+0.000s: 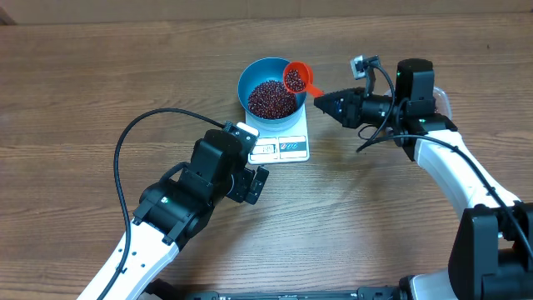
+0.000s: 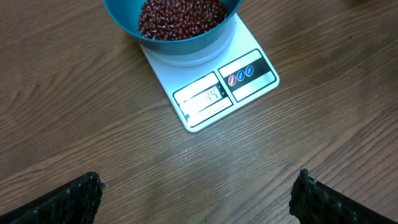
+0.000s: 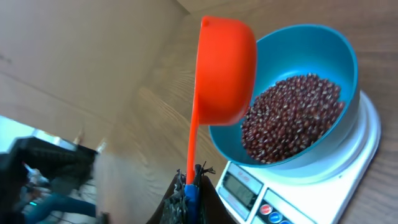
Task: Scoop item into bowl and weigh 150g on scale
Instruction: 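Tilt the red cup over the blue bowl to pour beans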
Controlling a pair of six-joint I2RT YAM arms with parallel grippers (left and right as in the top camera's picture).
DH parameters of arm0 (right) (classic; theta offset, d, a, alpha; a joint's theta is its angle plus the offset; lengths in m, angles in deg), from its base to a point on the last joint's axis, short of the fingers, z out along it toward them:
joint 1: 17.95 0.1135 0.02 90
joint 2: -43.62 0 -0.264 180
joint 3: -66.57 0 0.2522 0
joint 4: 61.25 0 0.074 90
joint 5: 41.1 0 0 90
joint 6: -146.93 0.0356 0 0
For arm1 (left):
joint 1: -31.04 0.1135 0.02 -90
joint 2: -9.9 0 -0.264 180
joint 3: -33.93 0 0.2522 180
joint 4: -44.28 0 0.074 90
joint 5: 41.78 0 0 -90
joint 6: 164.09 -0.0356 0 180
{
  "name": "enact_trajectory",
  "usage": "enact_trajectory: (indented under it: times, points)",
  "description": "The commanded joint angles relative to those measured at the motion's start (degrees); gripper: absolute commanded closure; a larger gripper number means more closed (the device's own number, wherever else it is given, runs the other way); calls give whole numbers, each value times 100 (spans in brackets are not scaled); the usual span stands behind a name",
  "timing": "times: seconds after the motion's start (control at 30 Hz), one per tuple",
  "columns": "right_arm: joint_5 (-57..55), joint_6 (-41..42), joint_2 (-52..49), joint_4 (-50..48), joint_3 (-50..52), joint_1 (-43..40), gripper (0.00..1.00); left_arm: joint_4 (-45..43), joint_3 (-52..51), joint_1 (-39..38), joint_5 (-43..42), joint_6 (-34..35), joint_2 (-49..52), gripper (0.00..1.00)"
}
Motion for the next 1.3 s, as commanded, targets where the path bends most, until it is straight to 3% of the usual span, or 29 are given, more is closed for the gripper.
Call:
enact_trajectory:
  times: [0.0, 0.37, 0.97, 1.17, 1.27]
  points:
    - [-275, -656, -11, -39, 2, 35, 96, -20, 2, 24, -70, -103, 20, 0]
    - [-693, -730, -11, -44, 2, 35, 96, -20, 2, 24, -70, -103, 20, 0]
    - [-1720, -1523, -13, -107, 2, 592, 96, -20, 2, 24, -70, -103, 20, 0]
    - [-1766, -2634, -13, -103, 2, 896, 96, -20, 2, 24, -70, -103, 20, 0]
    - [-2096, -2686, -13, -103, 2, 1036, 96, -20, 2, 24, -70, -103, 20, 1]
